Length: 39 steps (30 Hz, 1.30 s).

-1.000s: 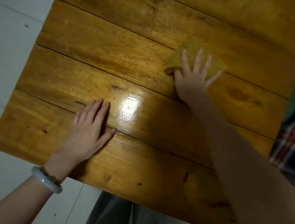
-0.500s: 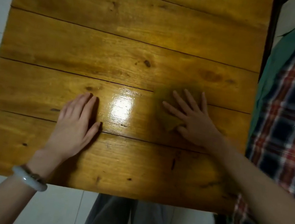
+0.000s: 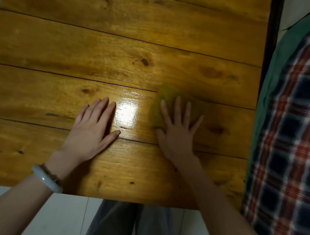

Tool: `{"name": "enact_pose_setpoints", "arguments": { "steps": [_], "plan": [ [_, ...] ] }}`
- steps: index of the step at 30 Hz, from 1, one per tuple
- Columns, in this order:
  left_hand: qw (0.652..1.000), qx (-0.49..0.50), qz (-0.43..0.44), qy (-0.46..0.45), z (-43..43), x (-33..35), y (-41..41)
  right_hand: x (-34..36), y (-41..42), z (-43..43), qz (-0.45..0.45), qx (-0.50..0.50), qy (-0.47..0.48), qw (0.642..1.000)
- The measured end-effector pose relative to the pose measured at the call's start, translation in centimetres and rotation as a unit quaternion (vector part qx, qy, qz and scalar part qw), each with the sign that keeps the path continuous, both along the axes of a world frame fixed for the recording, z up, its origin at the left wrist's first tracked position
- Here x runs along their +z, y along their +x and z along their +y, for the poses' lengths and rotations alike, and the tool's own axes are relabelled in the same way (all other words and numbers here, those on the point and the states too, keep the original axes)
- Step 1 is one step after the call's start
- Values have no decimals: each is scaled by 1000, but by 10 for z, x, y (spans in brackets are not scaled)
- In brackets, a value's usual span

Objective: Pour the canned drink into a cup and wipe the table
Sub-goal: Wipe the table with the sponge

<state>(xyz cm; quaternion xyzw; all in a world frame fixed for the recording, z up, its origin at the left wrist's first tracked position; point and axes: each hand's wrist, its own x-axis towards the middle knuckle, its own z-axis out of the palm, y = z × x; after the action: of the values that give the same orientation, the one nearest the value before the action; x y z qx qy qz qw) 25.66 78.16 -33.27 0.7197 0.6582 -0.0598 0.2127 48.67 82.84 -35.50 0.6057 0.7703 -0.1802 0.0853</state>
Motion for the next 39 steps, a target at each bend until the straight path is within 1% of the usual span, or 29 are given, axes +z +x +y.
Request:
{"name": "enact_pose_setpoints", "arguments": {
  "steps": [4,5,7,9,10,11,12,14,15,16,18,20,26,30,32,36,39],
  "plan": [
    [1000,20,-5,9,-4,6,8,1,-5,-42,1,102,-25,994],
    [999,25,-17,10,-4,9,13,4,-3,-48,17,117,-37,992],
    [998,23,-50,14,-4,14,26,11,4,-54,71,114,-68,989],
    [996,20,-84,15,1,17,39,23,12,-54,168,56,-101,979],
    [995,23,-97,16,6,17,43,31,18,-50,229,-3,-104,968],
    [994,28,-107,20,12,16,47,37,25,-45,276,-73,-91,954],
    [993,33,-112,26,19,16,50,40,33,-38,295,-135,-54,944],
    [992,39,-116,41,34,14,56,44,46,-20,270,-203,35,941],
    [991,42,-117,45,41,14,58,45,50,-11,250,-217,48,942],
    [991,44,-117,46,46,12,60,44,52,-2,230,-221,36,947],
    [991,37,-116,45,53,9,62,40,56,13,203,-214,-26,955],
    [992,22,-116,51,54,6,63,36,57,20,186,-202,-68,959],
    [993,20,-106,35,59,7,57,36,52,25,166,-192,-103,962],
    [995,10,-98,25,67,10,56,37,55,34,183,-197,-111,957],
    [994,-6,-102,29,73,12,59,42,59,42,205,-211,-123,948],
    [990,-19,-134,39,101,17,73,49,74,69,258,-242,-114,928],
    [984,4,-178,26,136,22,88,51,91,104,282,-256,-95,920]
  ]
}}
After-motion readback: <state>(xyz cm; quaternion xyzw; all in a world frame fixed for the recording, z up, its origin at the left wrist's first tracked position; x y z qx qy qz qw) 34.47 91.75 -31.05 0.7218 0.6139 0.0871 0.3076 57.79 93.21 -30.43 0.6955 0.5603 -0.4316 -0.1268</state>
